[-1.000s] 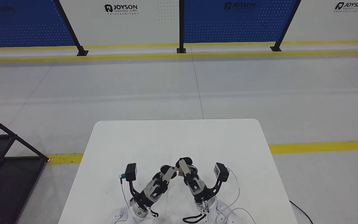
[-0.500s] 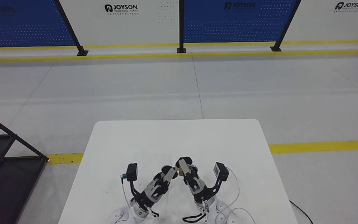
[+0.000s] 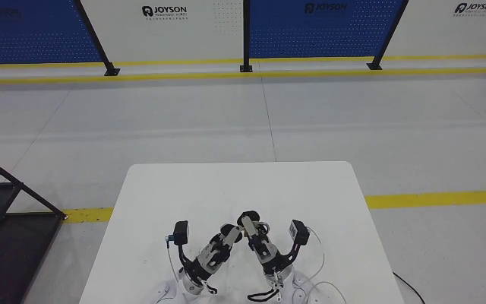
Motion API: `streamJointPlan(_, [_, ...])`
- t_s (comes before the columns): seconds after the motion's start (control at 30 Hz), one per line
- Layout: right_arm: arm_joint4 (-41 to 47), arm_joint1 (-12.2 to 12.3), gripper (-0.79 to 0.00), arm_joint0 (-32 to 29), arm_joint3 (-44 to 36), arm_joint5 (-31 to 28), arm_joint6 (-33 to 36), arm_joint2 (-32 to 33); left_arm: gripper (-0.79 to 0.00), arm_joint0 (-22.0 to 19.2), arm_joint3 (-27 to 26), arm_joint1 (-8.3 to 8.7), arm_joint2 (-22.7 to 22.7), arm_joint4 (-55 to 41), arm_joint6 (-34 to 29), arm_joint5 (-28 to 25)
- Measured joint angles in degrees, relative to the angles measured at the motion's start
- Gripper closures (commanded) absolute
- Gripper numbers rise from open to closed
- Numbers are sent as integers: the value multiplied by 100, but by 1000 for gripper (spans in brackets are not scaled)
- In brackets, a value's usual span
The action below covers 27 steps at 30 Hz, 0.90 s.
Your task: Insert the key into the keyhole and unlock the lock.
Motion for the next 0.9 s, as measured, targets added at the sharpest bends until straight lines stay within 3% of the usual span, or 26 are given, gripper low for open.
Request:
streamJointPlan(0.17, [32, -3, -382, -7, -8, -2, 13, 17, 0, -27, 35, -4, 4, -67, 4, -2])
streamJointPlan(0.23, [46, -3, -446, -11, -8, -7, 19, 27, 0, -32, 41, -6, -3, -90, 31, -10])
streamJointPlan(0.33, [71, -2, -446, -20, -12, -18, 31, 46, 0, -24, 43, -5, -33, -117, 81, -52])
streamJointPlan(0.77, [116, 5, -363, -56, -40, -4, 211, 78, 0, 69, -10, 4, -213, -254, 275, -174])
streamJointPlan(0.9, [69, 8, -274, -72, -62, 21, 279, 74, 0, 72, -8, -3, -230, -266, 309, -158])
